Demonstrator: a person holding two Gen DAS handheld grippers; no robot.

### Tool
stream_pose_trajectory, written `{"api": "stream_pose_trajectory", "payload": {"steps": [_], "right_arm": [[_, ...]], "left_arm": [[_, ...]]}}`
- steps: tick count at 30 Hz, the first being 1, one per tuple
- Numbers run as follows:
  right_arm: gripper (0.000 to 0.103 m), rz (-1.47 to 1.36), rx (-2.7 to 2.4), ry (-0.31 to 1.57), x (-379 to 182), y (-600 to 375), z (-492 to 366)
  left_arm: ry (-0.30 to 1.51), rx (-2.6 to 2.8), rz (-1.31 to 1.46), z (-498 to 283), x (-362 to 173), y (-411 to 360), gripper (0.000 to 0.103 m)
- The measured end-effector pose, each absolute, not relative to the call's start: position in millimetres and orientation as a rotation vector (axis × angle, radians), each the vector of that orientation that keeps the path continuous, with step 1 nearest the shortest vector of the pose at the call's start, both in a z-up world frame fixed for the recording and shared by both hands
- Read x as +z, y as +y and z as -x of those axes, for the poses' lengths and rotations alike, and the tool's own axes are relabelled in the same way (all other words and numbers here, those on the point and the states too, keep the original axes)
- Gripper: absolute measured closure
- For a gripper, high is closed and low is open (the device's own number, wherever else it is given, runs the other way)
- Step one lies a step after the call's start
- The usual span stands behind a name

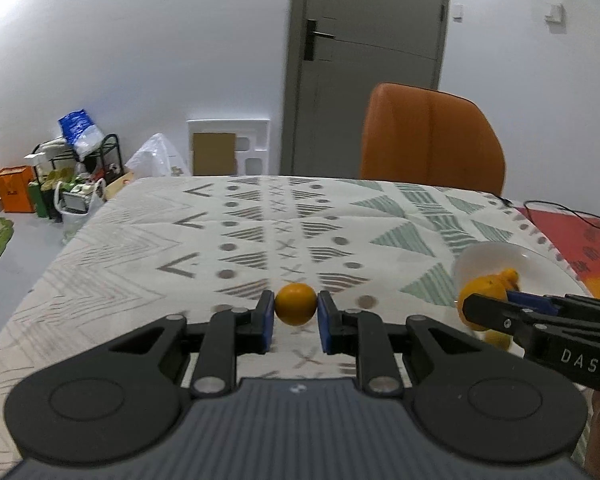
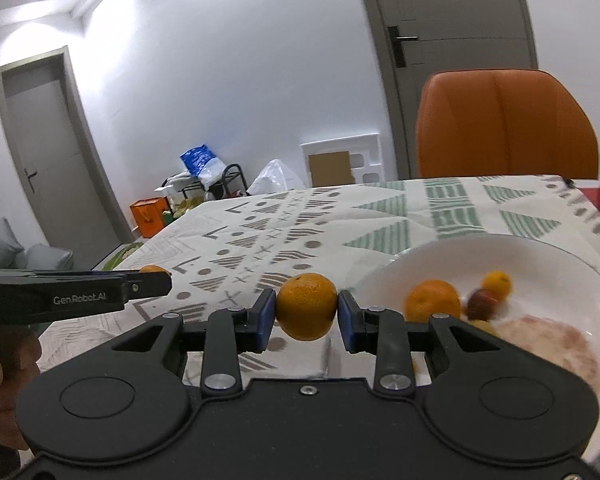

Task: Organize fruits
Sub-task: 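Carry both oranges into the bowl and open both grippers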

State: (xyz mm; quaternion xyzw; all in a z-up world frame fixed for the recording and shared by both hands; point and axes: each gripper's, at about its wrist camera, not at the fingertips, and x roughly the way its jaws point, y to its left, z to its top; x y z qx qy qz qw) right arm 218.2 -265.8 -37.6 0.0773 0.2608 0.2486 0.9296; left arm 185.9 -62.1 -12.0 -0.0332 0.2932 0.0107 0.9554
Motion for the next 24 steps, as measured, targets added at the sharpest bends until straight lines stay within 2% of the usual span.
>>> {"api": "stream_pose_trajectory", "payload": {"steps": [11, 15, 24], "right_arm": [[0.071, -0.216, 0.45, 0.533, -49.7, -320.7, -211.3], [0.064, -0.23, 0.438, 0.556, -53.5, -334.1, -211.0], [0.064, -0.259, 0.394, 0.534, -52.5, -362.6, -199.4]], "left_arm": [[0.598, -0.063, 0.013, -199.0, -14.2, -125.4, 0.082], [0.6, -0.089, 0.0, -202.5, -15.3, -143.6, 0.082], [0.603, -0.145, -0.015, -208.5, -16.4, -170.9, 0.082]]}}
